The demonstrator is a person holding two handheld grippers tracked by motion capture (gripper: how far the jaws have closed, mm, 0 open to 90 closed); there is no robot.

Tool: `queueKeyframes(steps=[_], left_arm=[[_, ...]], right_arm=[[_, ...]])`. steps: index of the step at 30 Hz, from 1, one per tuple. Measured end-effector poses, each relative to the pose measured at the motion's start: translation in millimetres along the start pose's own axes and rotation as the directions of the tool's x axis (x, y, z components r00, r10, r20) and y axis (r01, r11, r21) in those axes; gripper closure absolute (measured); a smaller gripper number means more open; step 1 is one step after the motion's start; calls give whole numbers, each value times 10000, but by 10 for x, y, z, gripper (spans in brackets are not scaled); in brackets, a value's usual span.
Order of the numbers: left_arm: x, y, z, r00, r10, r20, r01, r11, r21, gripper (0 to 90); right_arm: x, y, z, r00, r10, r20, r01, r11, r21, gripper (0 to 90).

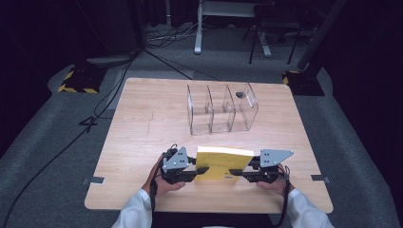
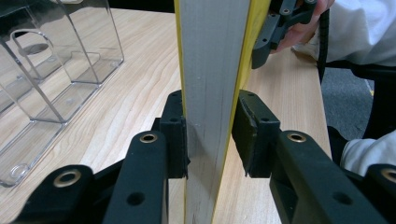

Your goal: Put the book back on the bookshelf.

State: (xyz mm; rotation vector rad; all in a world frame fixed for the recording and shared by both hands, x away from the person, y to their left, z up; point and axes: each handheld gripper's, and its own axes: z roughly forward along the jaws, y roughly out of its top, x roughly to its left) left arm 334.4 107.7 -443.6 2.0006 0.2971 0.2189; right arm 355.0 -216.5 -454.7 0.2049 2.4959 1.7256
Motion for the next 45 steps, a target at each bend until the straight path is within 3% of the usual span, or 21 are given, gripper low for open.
queueKeyframes(steps=[3,8,13,19,21,29,31,35,40,43,44,45], left_arm=[[6,4,0,10000,42,7,-42,10000,34,654],[32,-3,19,9995,-139,-280,139,9999,-23,632],[16,-6,8,9979,8,-652,6,9997,226,576],[-19,-23,-39,9975,96,-702,-72,9994,348,548],[-23,-30,-58,9953,120,-961,-74,9988,478,515],[2,-119,-152,9893,-360,-1412,454,9969,639,431],[9,-169,-161,9816,-567,-1823,753,9925,965,386],[23,-266,-193,9724,-802,-2191,1124,9840,1385,311],[26,-380,-282,9526,-1343,-2730,1860,9671,1735,235],[16,-461,-349,9310,-1605,-3279,2261,9587,1728,221],[20,-500,-375,9208,-1767,-3478,2486,9529,1739,216],[22,-523,-389,9147,-1944,-3544,2696,9466,1766,213]], right_arm=[[19,8,13,9999,-117,-81,117,9999,81,729],[32,11,47,9984,-267,501,266,9996,23,742],[98,41,76,9957,-551,740,539,9984,186,756],[188,74,84,9935,-842,761,823,9962,269,758],[205,85,85,9929,-906,773,886,9956,294,758],[200,85,53,9926,-759,946,735,9969,289,760],[187,85,34,9914,-728,1092,700,9971,293,760],[162,85,-2,9876,-693,1411,661,9974,277,761],[165,85,-55,9803,-787,1814,743,9968,311,761],[174,79,-93,9764,-720,2038,675,9973,287,762],[175,78,-101,9752,-722,2093,680,9973,275,762],[180,79,-114,9734,-696,2181,648,9975,291,762]])
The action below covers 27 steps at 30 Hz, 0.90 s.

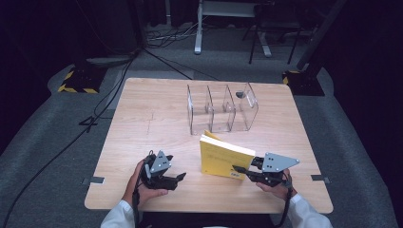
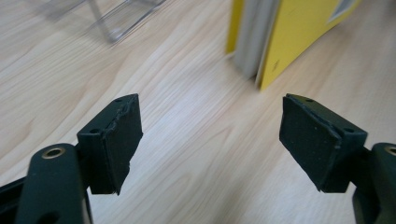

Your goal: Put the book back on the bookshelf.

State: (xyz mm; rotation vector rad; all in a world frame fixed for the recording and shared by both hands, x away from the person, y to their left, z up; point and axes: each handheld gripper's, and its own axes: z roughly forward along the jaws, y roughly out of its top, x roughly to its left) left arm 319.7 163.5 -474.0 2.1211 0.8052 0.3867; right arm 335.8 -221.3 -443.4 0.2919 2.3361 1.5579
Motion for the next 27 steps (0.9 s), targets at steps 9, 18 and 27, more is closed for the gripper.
queueKeyframes(steps=[9,18,27], left_arm=[[97,-207,-67,9951,-702,-693,740,9958,540,172],[201,-303,-61,9919,-935,-859,991,9931,625,165],[252,-339,-13,9828,-1427,-1171,1503,9869,587,165]], right_arm=[[-6,-4,-64,9983,128,564,-129,9999,23,763],[-87,-5,-152,9939,297,1064,-291,9996,-70,763],[-169,26,-305,9838,480,1729,-431,9986,-316,763]])
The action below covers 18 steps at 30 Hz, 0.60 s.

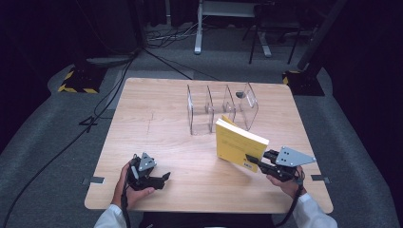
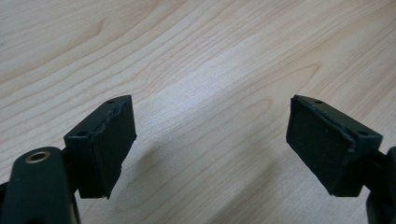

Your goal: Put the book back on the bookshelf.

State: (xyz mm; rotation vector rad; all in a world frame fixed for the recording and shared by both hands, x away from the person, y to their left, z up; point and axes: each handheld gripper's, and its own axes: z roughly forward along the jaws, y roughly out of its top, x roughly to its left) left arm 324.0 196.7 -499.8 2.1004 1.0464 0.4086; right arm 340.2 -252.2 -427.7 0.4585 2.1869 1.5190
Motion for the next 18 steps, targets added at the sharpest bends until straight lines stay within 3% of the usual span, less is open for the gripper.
queueKeyframes(steps=[3,4,8,13,18], left_arm=[[8,-1,18,9999,132,-36,-132,9999,84,165],[-2,-4,32,10000,15,5,-15,9999,157,165],[-22,14,77,9994,115,-319,-101,9990,427,164],[-33,30,108,9994,70,-338,-48,9978,660,154],[-42,36,113,9992,-35,-390,62,9976,695,151]], right_arm=[[-59,27,-75,9993,76,370,-68,9998,-213,763],[-83,40,-96,9989,98,458,-86,9997,-249,763],[-174,87,-162,9942,289,1035,-243,9987,-447,763],[-294,128,-263,9826,591,1761,-478,9965,-679,763],[-379,162,-280,9705,548,2348,-391,9967,-712,763]])
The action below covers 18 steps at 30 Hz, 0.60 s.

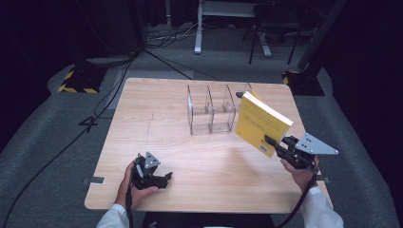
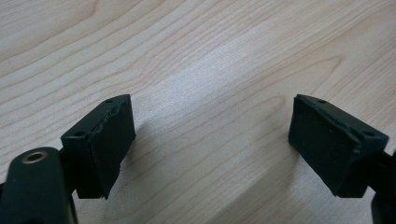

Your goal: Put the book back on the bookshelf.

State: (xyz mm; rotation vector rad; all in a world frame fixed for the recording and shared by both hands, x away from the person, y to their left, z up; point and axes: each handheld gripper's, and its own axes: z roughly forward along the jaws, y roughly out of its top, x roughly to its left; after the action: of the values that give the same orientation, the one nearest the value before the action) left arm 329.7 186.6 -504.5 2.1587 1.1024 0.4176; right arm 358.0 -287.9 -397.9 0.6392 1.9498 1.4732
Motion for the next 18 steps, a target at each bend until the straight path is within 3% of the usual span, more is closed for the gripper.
queueKeyframes(steps=[8,18], left_arm=[[9,9,10,9999,106,-100,-106,9999,-46,150],[4,11,15,10000,5,-66,-5,10000,-58,149]], right_arm=[[-99,59,110,9972,111,741,-117,9999,80,763],[-124,143,385,9939,78,1100,-91,9999,115,763]])
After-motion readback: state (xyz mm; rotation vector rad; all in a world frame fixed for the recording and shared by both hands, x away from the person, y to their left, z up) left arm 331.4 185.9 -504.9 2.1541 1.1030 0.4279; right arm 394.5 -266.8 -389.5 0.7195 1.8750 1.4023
